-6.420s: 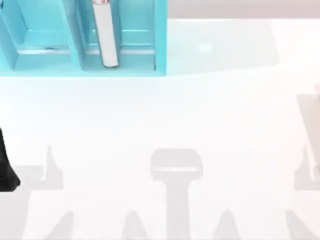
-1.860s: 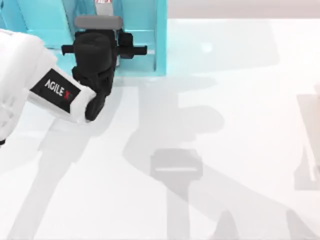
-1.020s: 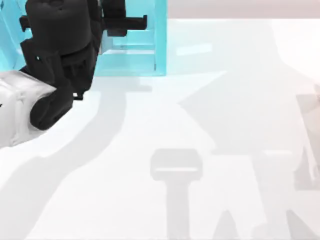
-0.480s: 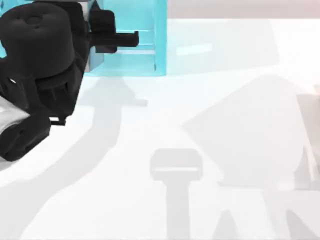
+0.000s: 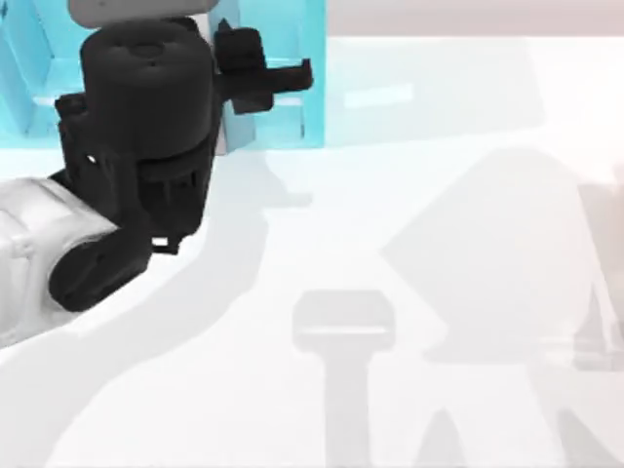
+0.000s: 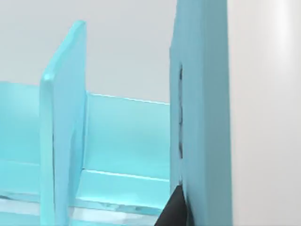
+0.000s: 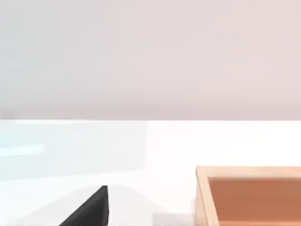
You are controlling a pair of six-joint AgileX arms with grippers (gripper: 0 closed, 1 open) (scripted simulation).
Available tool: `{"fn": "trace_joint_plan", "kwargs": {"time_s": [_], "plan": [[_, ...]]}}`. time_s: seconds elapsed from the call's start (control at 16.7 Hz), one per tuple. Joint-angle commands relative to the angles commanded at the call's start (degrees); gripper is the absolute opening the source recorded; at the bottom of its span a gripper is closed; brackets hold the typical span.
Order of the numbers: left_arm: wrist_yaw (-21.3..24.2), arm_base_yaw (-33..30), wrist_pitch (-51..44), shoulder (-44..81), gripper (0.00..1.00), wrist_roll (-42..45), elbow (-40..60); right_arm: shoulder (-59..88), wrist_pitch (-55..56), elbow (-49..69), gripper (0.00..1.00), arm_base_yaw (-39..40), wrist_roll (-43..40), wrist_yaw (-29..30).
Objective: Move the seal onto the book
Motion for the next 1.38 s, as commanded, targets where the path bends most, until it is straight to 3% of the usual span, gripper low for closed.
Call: {"fn": "trace_joint_plan", "kwargs": {"time_s": [0.24,0.78,0.96,1.2,1.38], "plan": [[-6.89,-6.22,-3.09,7.49,0.0,-20.27,3.07,0.0,0.0,0.0,1.0,0.0,0.0,0.0],[-23.47,-21.66,-12.68,24.36,0.0,-83.49,9.08,0.0,0.0,0.0,1.0,0.0,0.0,0.0],[-27.71,-25.74,-15.52,27.9,0.0,-100.95,10.4,0.0,0.0,0.0,1.0,0.0,0.0,0.0],[-31.86,-29.62,-18.26,30.83,0.0,-116.05,11.65,0.0,0.0,0.0,1.0,0.0,0.0,0.0],[-33.43,-31.02,-19.21,31.78,0.0,-121.04,12.14,0.0,0.0,0.0,1.0,0.0,0.0,0.0]]}}
